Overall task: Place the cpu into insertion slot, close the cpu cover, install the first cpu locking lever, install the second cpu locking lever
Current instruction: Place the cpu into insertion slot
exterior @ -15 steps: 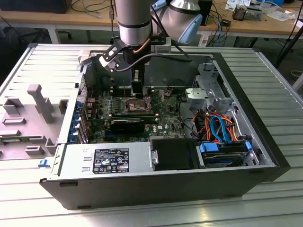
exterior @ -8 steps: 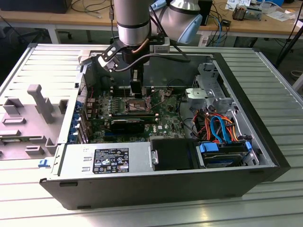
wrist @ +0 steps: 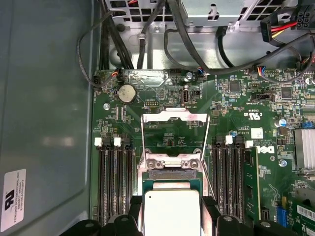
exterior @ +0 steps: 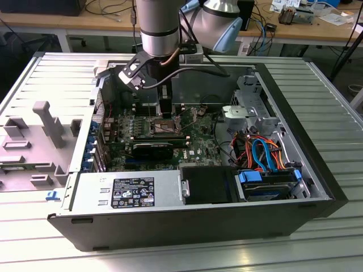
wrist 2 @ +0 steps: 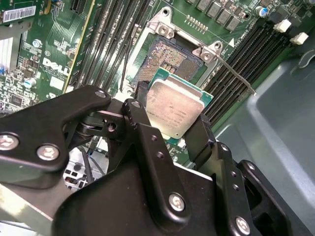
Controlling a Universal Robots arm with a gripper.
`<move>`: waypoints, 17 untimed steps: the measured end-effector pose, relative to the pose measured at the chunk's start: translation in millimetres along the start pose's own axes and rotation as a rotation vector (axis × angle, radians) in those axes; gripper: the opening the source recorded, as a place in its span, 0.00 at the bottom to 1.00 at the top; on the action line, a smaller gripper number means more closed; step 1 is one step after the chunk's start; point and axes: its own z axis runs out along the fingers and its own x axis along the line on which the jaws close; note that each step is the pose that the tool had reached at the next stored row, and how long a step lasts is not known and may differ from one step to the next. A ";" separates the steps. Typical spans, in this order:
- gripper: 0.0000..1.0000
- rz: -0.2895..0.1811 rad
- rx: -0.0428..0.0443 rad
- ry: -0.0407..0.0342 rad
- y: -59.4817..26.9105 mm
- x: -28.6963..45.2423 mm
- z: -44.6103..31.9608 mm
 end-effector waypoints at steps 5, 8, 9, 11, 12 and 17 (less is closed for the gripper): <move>0.55 0.000 0.0000 0.0000 -0.3 -0.1 3.9; 0.55 0.000 -0.0001 0.0000 -0.3 -0.1 4.2; 0.55 0.000 0.0000 0.0000 -0.4 -0.1 4.3; 0.55 0.000 0.0000 0.0001 -0.4 -0.1 4.6; 0.55 0.000 0.0000 0.0000 -0.5 -0.1 5.4; 0.55 0.000 0.0001 -0.0001 -0.9 0.7 10.8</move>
